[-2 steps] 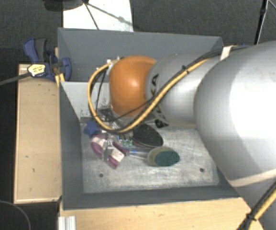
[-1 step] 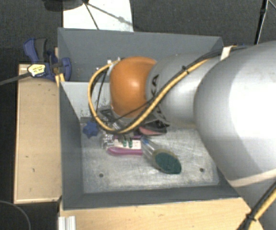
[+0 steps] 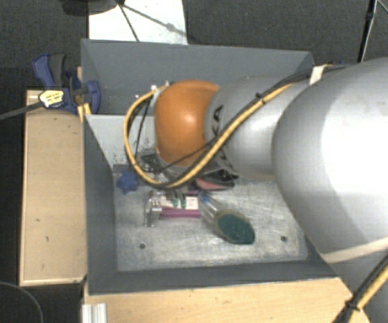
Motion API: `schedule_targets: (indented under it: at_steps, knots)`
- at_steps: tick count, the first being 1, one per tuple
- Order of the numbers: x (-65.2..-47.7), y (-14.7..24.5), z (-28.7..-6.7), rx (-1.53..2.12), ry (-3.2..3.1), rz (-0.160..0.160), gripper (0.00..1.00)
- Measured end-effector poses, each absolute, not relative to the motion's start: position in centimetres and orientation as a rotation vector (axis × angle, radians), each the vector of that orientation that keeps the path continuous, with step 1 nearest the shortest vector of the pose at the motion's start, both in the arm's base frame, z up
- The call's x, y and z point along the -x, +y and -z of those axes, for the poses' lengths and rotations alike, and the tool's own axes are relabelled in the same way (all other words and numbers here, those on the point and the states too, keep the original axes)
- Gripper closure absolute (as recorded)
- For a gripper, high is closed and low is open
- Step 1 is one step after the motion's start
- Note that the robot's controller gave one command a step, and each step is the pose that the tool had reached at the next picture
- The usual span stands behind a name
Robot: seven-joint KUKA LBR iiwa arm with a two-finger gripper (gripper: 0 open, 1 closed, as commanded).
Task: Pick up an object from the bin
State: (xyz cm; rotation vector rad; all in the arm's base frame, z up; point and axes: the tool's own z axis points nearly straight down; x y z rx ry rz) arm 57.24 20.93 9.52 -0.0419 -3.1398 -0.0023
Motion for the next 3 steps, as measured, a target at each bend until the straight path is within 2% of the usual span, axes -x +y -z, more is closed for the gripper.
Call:
schedule_targets:
  at_steps: [1,2,3]
  knots:
    - [-58.1,13.6,-7.4,0.340,-3.110,0.015,0.00]
    - [-58.2,13.5,-7.5,0.341,-3.115,0.014,1.00]
    - [-57.1,14.2,-20.7,0.281,-3.137,0.006,1.00]
